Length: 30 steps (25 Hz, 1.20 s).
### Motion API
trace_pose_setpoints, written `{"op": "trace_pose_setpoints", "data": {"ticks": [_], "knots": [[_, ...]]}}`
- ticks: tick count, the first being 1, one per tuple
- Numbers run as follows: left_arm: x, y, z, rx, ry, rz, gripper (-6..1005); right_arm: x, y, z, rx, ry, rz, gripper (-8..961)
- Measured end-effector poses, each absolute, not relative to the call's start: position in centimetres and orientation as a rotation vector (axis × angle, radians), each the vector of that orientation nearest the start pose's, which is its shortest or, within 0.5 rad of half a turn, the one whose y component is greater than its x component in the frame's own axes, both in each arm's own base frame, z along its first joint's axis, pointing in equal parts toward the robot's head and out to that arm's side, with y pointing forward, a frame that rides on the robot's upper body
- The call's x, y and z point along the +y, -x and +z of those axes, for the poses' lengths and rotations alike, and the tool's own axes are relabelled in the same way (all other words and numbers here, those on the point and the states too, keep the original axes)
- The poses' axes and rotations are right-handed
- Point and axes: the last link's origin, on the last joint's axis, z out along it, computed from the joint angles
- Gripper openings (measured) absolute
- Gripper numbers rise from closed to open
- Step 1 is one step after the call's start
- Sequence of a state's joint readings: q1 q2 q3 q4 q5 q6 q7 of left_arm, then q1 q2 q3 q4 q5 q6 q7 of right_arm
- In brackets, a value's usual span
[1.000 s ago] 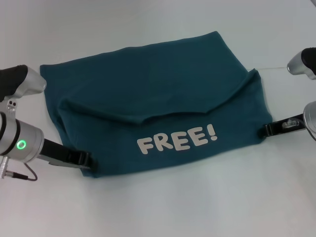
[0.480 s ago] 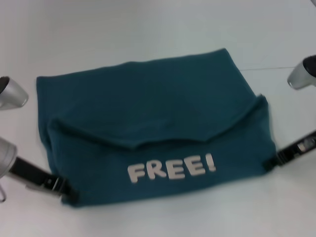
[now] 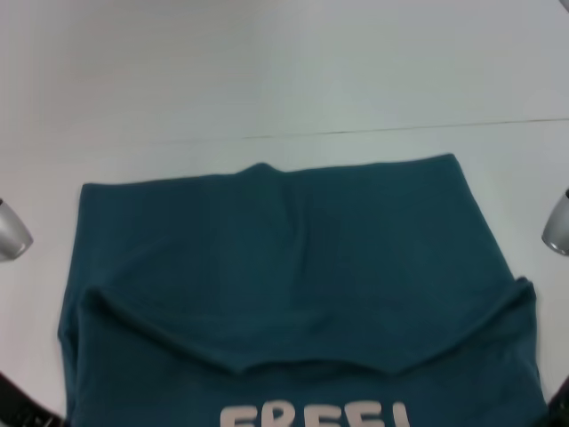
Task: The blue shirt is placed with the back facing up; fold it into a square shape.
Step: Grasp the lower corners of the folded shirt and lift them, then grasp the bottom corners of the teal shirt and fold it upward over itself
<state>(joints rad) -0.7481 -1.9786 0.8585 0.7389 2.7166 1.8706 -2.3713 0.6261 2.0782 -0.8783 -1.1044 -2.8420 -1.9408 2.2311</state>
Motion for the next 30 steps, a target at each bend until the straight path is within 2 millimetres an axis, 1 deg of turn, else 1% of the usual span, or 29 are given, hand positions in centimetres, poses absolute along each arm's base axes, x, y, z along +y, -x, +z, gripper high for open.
{"op": "trace_pose_setpoints", "data": {"ticks": [2,7,9,12,14,16,18,22,26,28,30], "knots": [[31.4,26.6,3.0,-1.754,2.692,0.637,33,29.7,-26.8,4.5,1.406,2.707,-0.726,139],[30.0,26.4,3.2,-1.806,2.734,0.678,32,28.6,-27.6,4.3,1.47,2.67,-0.771,139],[29.6,26.4,3.3,-1.821,2.755,0.664,32,28.4,-27.8,4.2,1.462,2.693,-0.741,140],[29.6,26.0,3.4,-1.833,2.809,0.499,32,28.4,-27.5,3.9,1.433,2.76,-0.636,139],[29.7,25.7,3.8,-1.84,2.826,0.394,33,28.6,-27.3,4.2,1.409,2.78,-0.582,138],[30.0,25.6,4.6,-1.838,2.817,0.312,33,28.9,-27.2,5.0,1.385,2.771,-0.548,138],[30.3,25.8,5.6,-1.84,2.784,0.231,33,29.4,-27.2,6.2,1.373,2.744,-0.495,137],[31.0,26.2,7.6,-1.847,2.72,0.042,32,30.9,-26.9,9.2,1.352,2.697,-0.282,136],[31.9,26.0,9.3,-1.812,2.662,-0.149,32,32.7,-26.1,11.6,1.349,2.599,-0.09,135],[32.5,25.6,9.9,-1.774,2.638,-0.225,32,33.6,-25.5,12.2,1.348,2.553,-0.019,135],[33.1,25.2,10.1,-1.742,2.608,-0.247,33,34.4,-25.0,12.5,1.358,2.514,0.031,136]]}}
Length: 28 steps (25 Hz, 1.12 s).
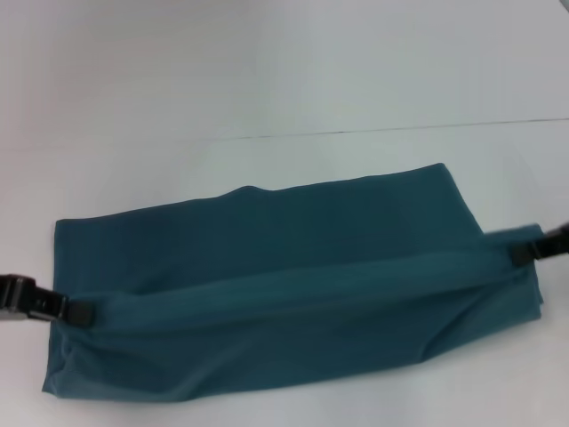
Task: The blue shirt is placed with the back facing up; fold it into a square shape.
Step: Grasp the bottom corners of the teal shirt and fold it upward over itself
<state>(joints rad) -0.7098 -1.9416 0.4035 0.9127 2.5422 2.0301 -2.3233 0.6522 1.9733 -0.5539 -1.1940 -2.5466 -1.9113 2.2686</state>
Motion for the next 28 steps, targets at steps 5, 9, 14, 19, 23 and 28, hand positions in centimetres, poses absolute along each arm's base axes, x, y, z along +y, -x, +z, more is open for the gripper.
{"op": "trace_pose_setpoints", "data": {"ticks": [5,9,14,19,23,28], "knots": [[34.2,24.1,10.3,-1.653,2.55,-0.243,33,35.8,-23.4,12.5,1.351,2.463,0.087,136],[35.8,24.2,10.2,-1.594,2.456,-0.25,33,37.1,-23.2,12.9,1.326,2.378,0.117,135],[37.8,24.1,9.5,-1.514,2.375,-0.229,32,38.8,-23.0,12.4,1.29,2.295,0.116,135],[39.8,23.8,8.3,-1.41,2.3,-0.19,32,40.4,-23.0,11.0,1.26,2.209,0.103,135],[41.3,23.8,6.8,-1.346,2.252,-0.139,32,41.7,-23.1,9.0,1.234,2.182,0.049,134],[42.3,24.2,5.7,-1.295,2.186,-0.12,31,43.1,-22.9,6.8,1.186,2.133,0.023,134]]}}
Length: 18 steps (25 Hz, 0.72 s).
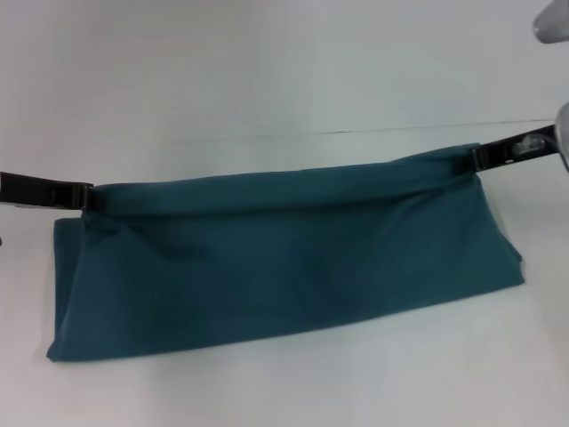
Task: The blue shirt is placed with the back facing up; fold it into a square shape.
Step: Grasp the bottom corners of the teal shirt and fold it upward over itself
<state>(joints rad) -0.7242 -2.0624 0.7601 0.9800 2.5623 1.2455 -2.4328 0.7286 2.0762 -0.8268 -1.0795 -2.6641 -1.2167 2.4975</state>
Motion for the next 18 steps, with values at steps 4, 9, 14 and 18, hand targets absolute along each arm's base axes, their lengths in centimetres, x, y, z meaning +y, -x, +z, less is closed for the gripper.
{"op": "trace_pose_setpoints", "data": {"ticks": [4,9,14,18], "knots": [[42.7,25.1,5.5,-1.283,2.132,-0.091,31,44.0,-22.8,5.6,1.172,2.104,0.015,134],[43.0,26.0,5.1,-1.275,2.08,-0.087,31,44.9,-22.8,4.6,1.164,2.078,0.026,135],[43.2,26.4,4.9,-1.264,2.043,-0.102,37,45.4,-22.7,4.4,1.163,2.057,0.058,135],[43.5,26.6,4.6,-1.245,2.011,-0.119,56,45.8,-22.7,4.2,1.162,2.034,0.078,136]]}}
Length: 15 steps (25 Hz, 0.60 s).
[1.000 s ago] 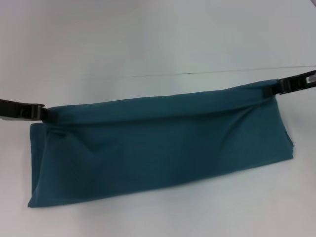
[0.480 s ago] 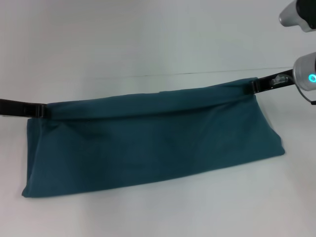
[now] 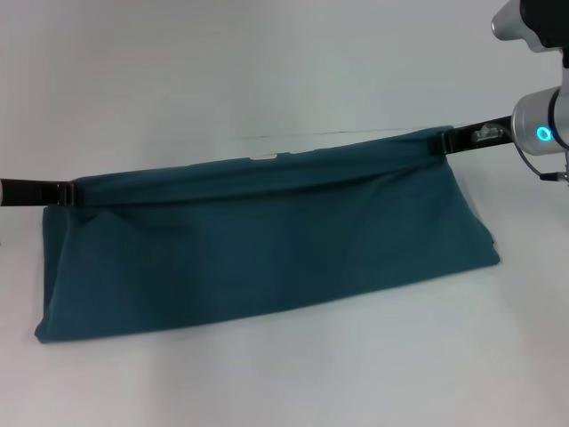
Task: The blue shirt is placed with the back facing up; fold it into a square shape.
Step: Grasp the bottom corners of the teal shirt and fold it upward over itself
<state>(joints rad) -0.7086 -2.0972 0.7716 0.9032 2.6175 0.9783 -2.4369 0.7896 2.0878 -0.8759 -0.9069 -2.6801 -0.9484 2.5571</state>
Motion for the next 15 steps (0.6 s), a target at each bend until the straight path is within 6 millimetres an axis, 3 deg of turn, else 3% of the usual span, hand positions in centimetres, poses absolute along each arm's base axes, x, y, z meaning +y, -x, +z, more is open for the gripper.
{"op": "trace_pose_setpoints", "data": {"ticks": [6,15], "knots": [[43.8,26.6,4.4,-1.228,1.977,-0.139,84,46.4,-22.6,3.7,1.149,2.011,0.096,135],[44.3,28.3,4.7,-1.257,1.841,-0.199,127,47.6,-22.4,3.7,1.137,1.936,0.219,156]]}}
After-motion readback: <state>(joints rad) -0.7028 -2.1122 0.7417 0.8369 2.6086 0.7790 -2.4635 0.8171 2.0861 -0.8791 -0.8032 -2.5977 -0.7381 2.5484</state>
